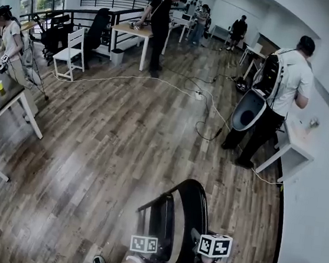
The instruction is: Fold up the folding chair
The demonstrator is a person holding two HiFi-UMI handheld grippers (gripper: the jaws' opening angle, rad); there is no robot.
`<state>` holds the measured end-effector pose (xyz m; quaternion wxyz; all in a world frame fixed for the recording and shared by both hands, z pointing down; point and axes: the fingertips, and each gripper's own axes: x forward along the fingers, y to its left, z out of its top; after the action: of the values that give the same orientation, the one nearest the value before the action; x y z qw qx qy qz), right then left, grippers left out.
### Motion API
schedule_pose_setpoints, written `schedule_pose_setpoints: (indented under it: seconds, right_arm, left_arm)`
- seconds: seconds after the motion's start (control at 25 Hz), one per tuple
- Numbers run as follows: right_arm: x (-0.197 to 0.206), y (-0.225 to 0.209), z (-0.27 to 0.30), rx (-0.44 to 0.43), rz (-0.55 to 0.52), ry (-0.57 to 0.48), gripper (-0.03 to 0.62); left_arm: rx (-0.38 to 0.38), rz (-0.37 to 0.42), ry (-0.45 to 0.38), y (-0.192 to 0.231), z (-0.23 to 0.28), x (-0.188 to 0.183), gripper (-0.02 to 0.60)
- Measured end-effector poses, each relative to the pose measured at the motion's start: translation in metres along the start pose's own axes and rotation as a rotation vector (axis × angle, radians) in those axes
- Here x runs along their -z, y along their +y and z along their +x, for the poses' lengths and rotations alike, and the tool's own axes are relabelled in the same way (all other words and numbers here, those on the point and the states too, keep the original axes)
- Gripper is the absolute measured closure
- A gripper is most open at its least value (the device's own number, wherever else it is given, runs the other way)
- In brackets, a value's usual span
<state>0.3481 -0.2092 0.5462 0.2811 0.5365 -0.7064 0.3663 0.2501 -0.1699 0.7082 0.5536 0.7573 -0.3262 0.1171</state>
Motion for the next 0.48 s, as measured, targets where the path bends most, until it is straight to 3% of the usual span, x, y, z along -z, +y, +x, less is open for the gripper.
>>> schedule_pose_setpoints:
  seconds: [0.16,0.48]
  right_arm:
    - [-0.003,0.002,0.0,0.003,-0.003,0.002,0.496]
    - [0.002,0.009,0.001,0.021,-0.015,0.019,0.496]
  left_arm:
    - [0.019,0.008,-0.033,0.003,-0.037,-0.015,0.278]
    - [0.094,0.142,-0.099,-0.014,-0.146,-0.059,0.31]
